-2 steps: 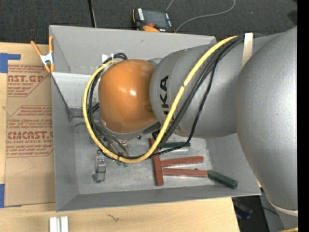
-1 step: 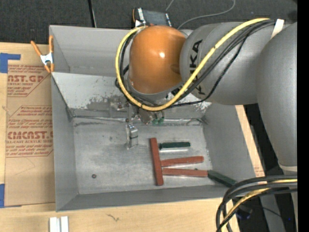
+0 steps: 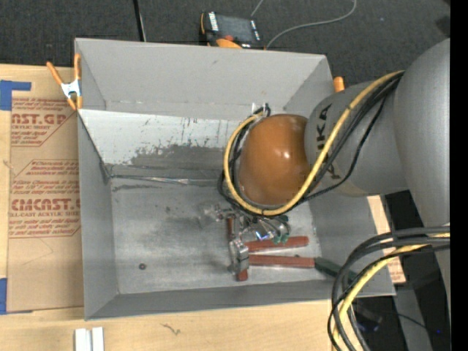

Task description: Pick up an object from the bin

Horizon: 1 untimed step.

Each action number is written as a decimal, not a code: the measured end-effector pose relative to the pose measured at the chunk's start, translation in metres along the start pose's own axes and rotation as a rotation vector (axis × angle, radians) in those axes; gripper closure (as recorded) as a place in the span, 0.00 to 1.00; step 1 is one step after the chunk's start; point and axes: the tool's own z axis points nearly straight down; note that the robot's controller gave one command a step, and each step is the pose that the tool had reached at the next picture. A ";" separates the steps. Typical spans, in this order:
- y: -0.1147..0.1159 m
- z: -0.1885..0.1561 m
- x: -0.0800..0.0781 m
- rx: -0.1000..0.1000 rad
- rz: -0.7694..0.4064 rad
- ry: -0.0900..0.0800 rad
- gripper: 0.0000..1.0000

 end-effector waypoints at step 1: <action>-0.099 0.023 0.063 0.002 0.038 -0.009 0.00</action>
Offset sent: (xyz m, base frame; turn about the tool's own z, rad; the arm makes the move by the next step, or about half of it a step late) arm -0.0192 -0.1112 -0.0212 0.0307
